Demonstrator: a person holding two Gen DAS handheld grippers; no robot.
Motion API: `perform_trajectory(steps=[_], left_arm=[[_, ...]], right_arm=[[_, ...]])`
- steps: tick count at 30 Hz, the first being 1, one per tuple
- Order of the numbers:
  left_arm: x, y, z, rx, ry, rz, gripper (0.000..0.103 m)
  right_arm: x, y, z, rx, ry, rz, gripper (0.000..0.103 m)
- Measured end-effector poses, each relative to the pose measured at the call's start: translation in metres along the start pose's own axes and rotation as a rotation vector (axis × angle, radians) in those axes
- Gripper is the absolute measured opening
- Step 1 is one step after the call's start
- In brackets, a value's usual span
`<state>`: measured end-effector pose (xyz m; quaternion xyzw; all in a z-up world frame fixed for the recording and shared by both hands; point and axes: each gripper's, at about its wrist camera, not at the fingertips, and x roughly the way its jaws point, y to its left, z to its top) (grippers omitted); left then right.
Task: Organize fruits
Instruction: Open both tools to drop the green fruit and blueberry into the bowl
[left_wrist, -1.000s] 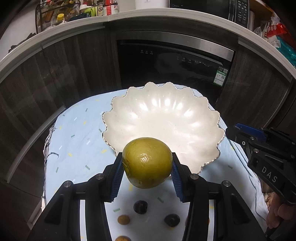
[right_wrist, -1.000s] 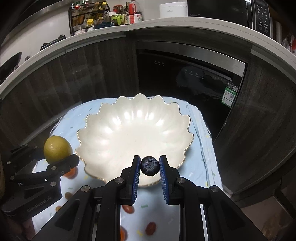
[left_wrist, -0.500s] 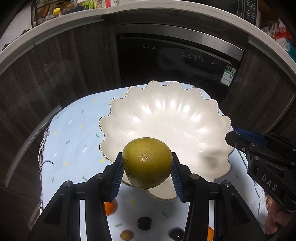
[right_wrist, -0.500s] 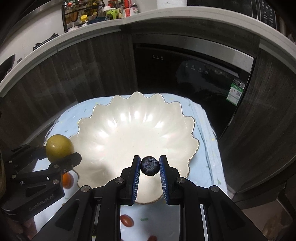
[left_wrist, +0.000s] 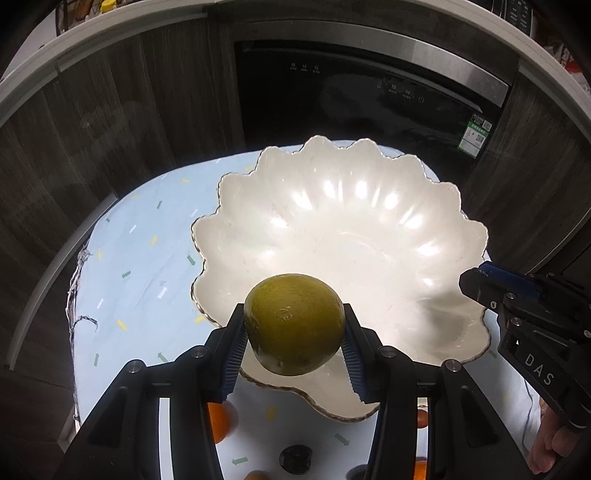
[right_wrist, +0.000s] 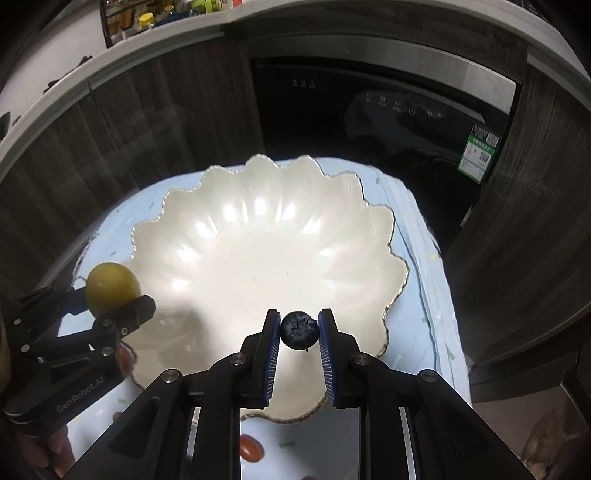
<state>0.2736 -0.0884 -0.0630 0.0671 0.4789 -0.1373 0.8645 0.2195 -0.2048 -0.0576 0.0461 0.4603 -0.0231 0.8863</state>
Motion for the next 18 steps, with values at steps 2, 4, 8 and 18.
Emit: perform_trajectory(steps=[2, 4, 8, 18], left_arm=[[0.0, -0.001, -0.001, 0.005, -0.002, 0.013, 0.048], [0.001, -0.001, -0.001, 0.004, 0.006, 0.017, 0.048], [-0.008, 0.001, 0.002, -0.004, -0.038, 0.034, 0.075], [-0.019, 0.009, 0.007, -0.02, -0.08, 0.104, 0.094]], right_arm=[[0.003, -0.001, -0.001, 0.006, 0.009, 0.001, 0.023], [0.002, -0.002, -0.001, 0.009, 0.005, 0.002, 0.025], [0.001, -0.005, 0.0, 0.024, 0.003, -0.027, 0.056], [-0.016, -0.016, 0.009, 0.062, -0.082, -0.146, 0.083]])
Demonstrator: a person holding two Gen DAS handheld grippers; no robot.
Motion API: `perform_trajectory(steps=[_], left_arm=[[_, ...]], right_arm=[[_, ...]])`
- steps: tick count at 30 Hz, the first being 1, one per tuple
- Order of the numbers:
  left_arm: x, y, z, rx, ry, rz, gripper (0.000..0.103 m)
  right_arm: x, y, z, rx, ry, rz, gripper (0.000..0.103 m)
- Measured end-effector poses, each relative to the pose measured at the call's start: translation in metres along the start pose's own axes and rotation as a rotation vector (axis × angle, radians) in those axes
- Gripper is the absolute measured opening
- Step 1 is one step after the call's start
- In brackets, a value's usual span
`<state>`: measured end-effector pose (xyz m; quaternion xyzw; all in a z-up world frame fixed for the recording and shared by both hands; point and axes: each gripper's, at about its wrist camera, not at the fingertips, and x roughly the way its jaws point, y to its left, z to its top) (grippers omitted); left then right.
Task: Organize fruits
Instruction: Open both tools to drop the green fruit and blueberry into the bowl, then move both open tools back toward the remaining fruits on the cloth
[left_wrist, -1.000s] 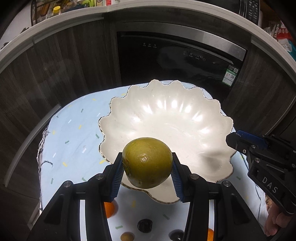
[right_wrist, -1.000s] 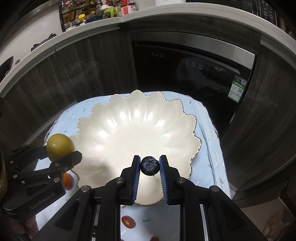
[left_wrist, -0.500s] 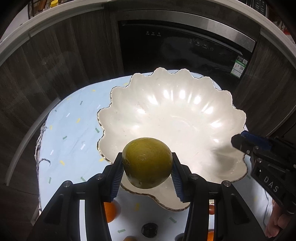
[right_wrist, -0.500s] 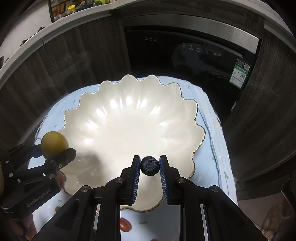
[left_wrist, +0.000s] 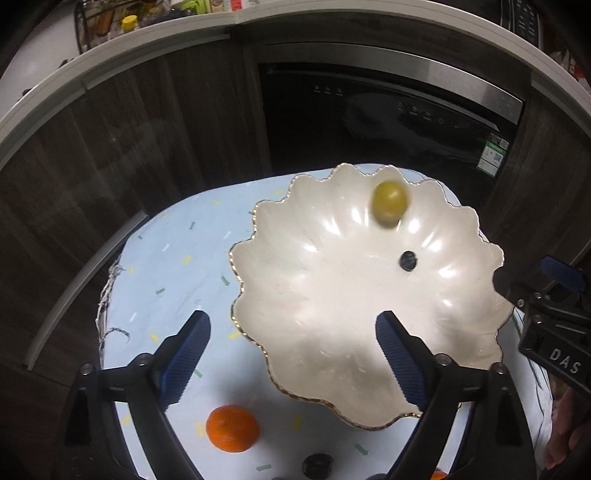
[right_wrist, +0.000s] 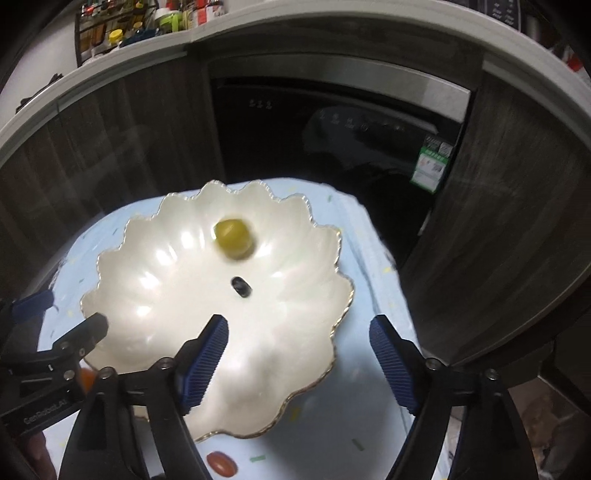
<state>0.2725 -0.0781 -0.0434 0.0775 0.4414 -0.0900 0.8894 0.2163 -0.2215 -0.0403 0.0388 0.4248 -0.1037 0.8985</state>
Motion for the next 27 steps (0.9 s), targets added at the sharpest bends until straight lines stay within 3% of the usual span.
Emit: perform_trajectory(steps=[27], left_arm=[[-0.045, 0.017, -0.02, -0.057, -0.047, 0.016, 0.096]], right_arm=[[-0.039, 0.005, -0.01, -0.003, -0.05, 0.011, 0.084]])
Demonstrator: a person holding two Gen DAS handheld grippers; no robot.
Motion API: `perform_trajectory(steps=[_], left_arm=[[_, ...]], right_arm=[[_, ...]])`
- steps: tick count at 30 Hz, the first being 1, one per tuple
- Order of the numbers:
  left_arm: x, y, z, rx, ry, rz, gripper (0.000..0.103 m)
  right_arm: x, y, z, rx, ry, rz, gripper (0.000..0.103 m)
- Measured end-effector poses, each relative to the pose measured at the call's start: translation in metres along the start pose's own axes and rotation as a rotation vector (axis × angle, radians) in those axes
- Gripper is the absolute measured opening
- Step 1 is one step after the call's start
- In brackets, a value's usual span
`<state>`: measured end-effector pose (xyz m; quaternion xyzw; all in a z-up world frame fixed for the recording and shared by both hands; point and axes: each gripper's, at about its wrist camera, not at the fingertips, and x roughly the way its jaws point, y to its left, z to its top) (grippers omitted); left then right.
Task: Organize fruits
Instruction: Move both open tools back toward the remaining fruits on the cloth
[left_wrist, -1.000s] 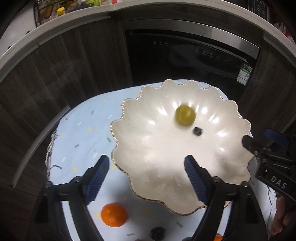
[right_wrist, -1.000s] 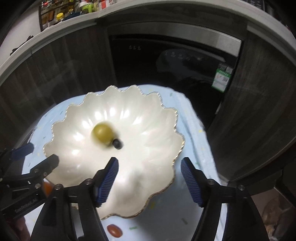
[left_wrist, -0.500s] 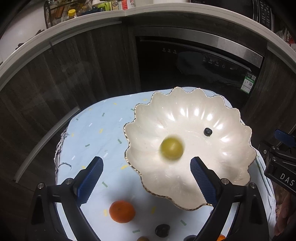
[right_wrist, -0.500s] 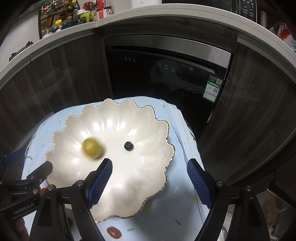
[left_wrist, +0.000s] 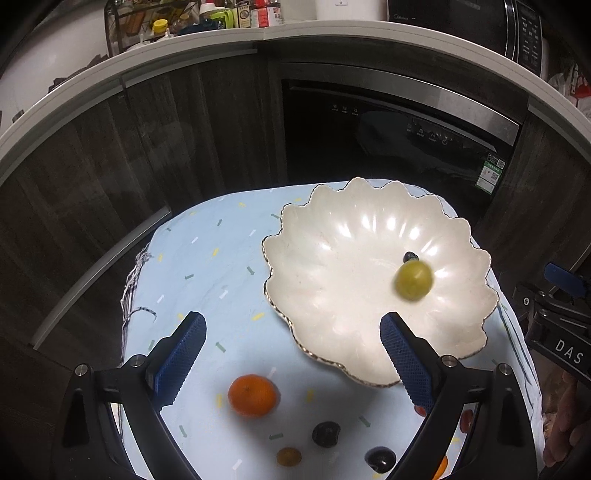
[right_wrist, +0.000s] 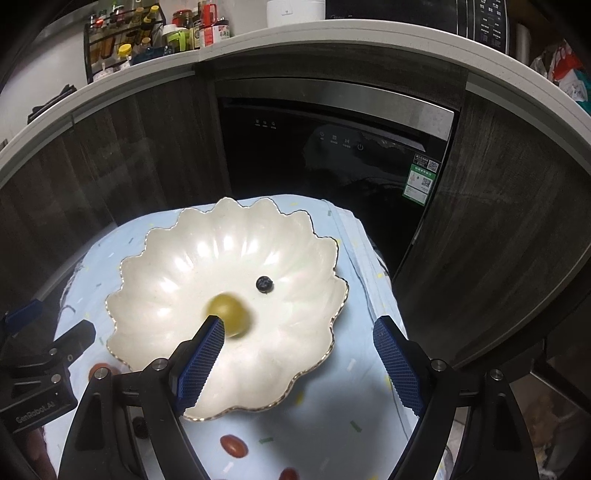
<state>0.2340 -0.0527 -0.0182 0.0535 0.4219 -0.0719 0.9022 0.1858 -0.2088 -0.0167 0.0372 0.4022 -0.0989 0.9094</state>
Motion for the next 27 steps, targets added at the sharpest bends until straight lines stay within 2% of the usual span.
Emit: perform_trajectory(steps=[11, 27], left_arm=[[-0.02, 0.008, -0.012, -0.015, -0.014, 0.013, 0.096], [-0.035, 0.016, -0.047, -0.023, -0.005, 0.027, 0.096]], right_arm=[[-0.023, 0.007, -0.008, -0.009, -0.028, 0.018, 0.084], [-0.045, 0.019, -0.033, -0.048, -0.041, 0.032, 0.084]])
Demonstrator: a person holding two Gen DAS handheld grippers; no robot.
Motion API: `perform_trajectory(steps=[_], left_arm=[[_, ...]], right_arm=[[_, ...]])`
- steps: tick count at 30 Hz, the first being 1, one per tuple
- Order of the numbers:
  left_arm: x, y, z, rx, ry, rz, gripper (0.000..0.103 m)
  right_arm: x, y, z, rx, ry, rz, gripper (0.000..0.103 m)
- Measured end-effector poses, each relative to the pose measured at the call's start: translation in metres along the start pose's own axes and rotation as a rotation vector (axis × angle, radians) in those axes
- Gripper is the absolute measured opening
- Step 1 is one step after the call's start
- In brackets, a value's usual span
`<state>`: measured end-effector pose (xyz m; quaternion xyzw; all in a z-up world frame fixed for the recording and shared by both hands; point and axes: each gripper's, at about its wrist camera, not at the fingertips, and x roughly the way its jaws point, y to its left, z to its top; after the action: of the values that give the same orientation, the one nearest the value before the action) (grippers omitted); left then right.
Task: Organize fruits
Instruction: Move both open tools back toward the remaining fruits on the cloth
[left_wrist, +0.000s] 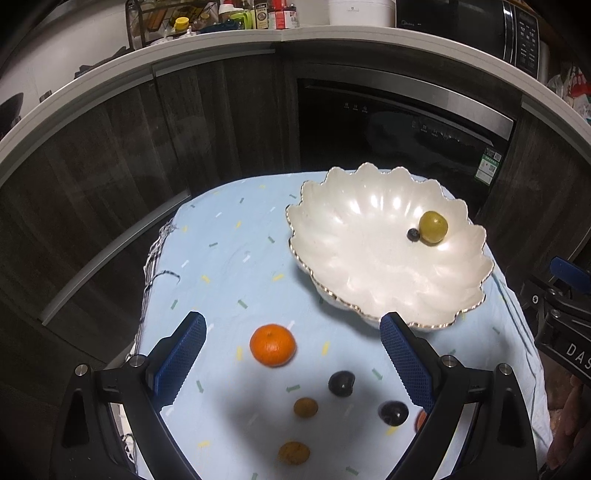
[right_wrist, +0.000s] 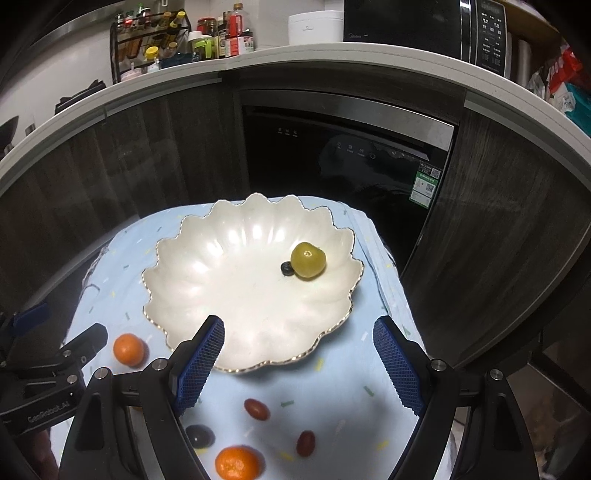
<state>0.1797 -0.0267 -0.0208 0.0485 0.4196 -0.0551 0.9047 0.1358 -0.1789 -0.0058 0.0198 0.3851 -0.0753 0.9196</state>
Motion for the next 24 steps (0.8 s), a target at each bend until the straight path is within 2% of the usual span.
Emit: perform_trajectory(steps=[24], left_arm=[[-0.003, 0.007, -0.054, -0.011, 0.023, 0.012, 0.096]], right_arm=[[-0.003, 0.02, -0.046, -0.058, 0.044, 0.04, 0.084]])
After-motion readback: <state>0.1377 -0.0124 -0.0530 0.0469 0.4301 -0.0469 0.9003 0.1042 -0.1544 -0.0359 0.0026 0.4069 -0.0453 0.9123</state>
